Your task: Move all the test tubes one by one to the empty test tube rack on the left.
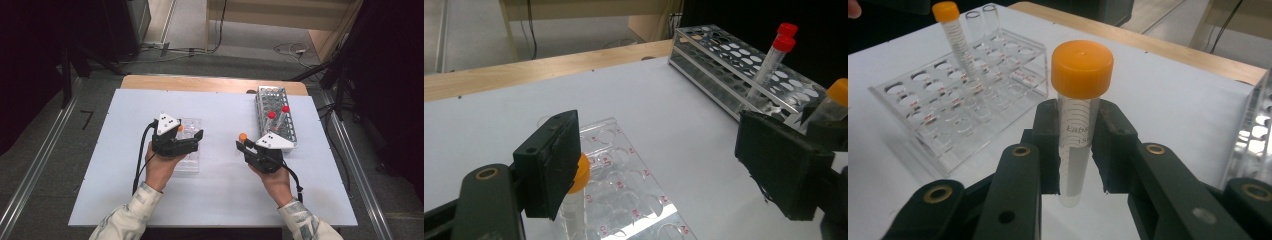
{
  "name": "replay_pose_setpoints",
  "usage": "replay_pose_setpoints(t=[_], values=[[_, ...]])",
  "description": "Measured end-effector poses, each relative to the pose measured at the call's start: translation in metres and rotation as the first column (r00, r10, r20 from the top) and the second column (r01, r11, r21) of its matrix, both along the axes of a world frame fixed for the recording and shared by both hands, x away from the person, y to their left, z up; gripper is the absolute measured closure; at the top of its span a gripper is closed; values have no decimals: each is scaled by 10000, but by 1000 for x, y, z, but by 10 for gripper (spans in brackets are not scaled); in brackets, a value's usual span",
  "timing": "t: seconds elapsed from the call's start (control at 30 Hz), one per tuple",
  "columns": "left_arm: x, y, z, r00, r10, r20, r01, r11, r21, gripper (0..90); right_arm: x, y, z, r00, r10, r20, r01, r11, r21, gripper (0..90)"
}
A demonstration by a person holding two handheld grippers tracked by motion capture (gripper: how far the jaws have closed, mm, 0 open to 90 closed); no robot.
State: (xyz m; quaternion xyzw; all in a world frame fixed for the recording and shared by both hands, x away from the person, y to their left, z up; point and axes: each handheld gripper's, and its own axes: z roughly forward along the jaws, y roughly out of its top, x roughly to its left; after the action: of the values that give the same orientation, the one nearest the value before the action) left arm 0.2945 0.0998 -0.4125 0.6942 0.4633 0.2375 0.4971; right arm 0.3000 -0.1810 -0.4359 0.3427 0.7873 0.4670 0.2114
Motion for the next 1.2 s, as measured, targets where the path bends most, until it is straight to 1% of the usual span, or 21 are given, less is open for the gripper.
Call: replay_pose_setpoints(t=[0.03, 0.17, 0.27, 0.33, 0.47, 0.53, 0.57, 0.63, 0.7, 0.8, 1.0, 1.2], values=[[0, -2, 0, 10000, -24, -15, 24, 10000, -32, 187, -1, 2, -1, 10000, 27, -18, -27, 10000, -36, 708], [-3, -11, -2, 9994, -352, -58, 352, 9993, 92, 188, -2, 9, -5, 9998, 212, 1, -212, 9996, -179, 708], [-6, -19, -3, 9981, -621, -46, 621, 9980, 64, 194, -3, 13, -7, 9996, 269, -110, -271, 9994, -205, 708], [-8, -25, -3, 9959, -909, -31, 909, 9959, 31, 208, -4, 15, -9, 9992, 367, -150, -370, 9991, -214, 709], [-13, -37, -4, 9884, -1515, -40, 1515, 9884, -40, 246, -7, 23, -13, 9981, 591, -150, -595, 9979, -256, 708], [-15, -42, -5, 9836, -1802, -43, 1802, 9836, -121, 279, -9, 27, -14, 9974, 711, -133, -714, 9971, -251, 709], [-16, -44, -6, 9805, -1967, -30, 1967, 9804, -96, 307, -10, 29, -14, 9970, 759, -122, -762, 9968, -250, 709], [-18, -49, -7, 9759, -2180, -69, 2180, 9760, -33, 335, -11, 33, -14, 9961, 871, -130, -874, 9958, -267, 709], [-18, -52, -9, 9710, -2388, -87, 2387, 9711, -57, 378, -12, 35, -14, 9953, 956, -152, -959, 9951, -241, 709], [-19, -54, -10, 9670, -2546, -86, 2546, 9670, 16, 434, -14, 38, -14, 9948, 1010, -156, -1014, 9945, -252, 709], [-20, -56, -12, 9641, -2656, -22, 2656, 9640, 145, 547, -17, 41, -13, 9927, 1195, -132, -1197, 9926, -184, 708], [-20, -58, -13, 9596, -2812, 34, 2811, 9594, 230, 618, -17, 41, -13, 9923, 1223, -210, -1226, 9924, -130, 709]])
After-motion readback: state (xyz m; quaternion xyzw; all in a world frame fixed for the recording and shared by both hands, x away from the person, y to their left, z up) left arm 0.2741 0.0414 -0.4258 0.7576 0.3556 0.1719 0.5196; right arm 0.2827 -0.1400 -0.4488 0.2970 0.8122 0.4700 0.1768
